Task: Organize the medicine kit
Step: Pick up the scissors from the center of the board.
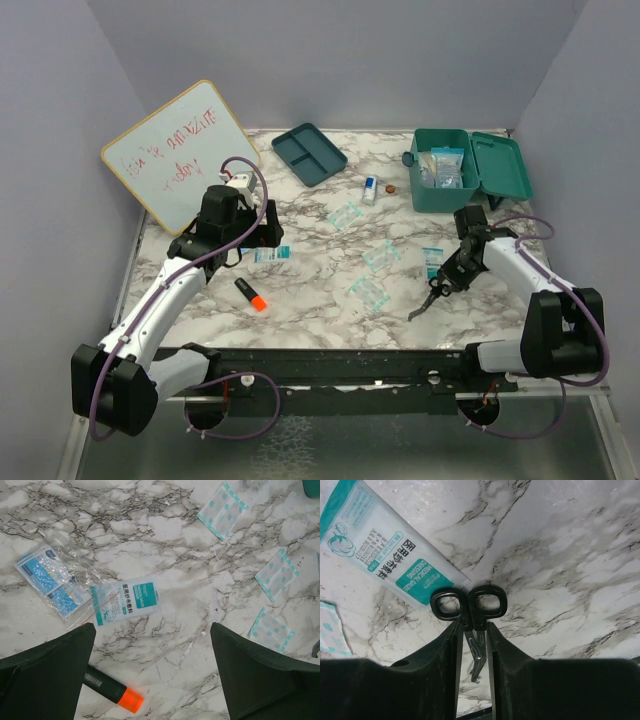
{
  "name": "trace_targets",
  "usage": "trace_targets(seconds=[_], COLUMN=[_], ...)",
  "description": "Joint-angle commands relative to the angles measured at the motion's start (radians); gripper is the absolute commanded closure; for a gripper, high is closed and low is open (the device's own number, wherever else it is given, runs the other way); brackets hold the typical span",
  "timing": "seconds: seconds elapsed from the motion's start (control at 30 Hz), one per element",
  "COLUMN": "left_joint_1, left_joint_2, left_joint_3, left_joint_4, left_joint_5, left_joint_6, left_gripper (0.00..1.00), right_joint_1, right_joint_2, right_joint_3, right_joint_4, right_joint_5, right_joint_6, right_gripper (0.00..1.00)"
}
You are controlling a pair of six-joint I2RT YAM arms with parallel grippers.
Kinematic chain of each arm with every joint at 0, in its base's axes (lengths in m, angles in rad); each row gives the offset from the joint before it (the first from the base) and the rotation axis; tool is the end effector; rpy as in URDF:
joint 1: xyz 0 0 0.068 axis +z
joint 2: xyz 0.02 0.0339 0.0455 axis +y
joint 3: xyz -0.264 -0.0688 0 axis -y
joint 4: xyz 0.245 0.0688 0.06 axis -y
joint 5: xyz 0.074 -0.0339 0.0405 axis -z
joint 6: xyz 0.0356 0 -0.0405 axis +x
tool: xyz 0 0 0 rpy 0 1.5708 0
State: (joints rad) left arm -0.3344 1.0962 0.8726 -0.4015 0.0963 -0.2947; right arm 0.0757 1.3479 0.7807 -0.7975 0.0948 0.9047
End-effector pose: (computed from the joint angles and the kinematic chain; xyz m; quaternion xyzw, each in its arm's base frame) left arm 0.2259 -0.0821 0.2885 0.0396 0.8886 -0.1815 0.4193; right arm 0.2225 0.0135 0.1828 0.4046 0.9075 0.0068 0.1128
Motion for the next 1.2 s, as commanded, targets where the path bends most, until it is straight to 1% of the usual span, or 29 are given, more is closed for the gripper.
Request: trace_targets(seconds=[0.0, 0.23, 0.67, 0.83, 0.93, 1.07, 1.17], left_joint_1=[-0.003, -0.003, -0.003, -0.003, -0.003, -0.003, -0.003], left_joint_2=[-0.021, -0.026, -0.030, -0.029, -0.029, -0.033, -0.035], left_joint_3=[-0.014, -0.014, -0.015, -0.014, -0.014, -0.015, -0.016], left_joint_4=[0.002, 0.001, 0.001, 0.001, 0.001, 0.001, 0.001], left_joint_5=[-0.009, -0.010, -0.013, -0.010, -0.009, -0.009, -0.012], left_joint_6=[-0.003, -0.003, 0.000, -0.001, -0.001, 0.000, 0.000], left_gripper=[0.01, 0.01, 0.01, 0.01, 0.01, 0.01, 0.01], right_joint_1=[-0.001, -0.001, -0.001, 0.001, 0.002, 0.003, 0.003], right_joint_2=[0.011, 0.022, 0.100, 0.109, 0.108, 0.105, 0.094], right_joint_3=[-0.022, -0.030, -0.043, -0.054, -0.059, -0.057, -0.051], right_joint_4=[0.034, 0.068, 0.130, 0.143, 0.149, 0.154, 0.151], right_joint_5=[0.032, 0.042, 0.031, 0.036, 0.048, 0.057, 0.062], right_joint_6=[0.011, 0.005, -0.005, -0.017, -0.021, -0.030, -0.036], right_gripper=[0.70, 0.70, 0.69, 0.71, 0.75, 0.88, 0.95])
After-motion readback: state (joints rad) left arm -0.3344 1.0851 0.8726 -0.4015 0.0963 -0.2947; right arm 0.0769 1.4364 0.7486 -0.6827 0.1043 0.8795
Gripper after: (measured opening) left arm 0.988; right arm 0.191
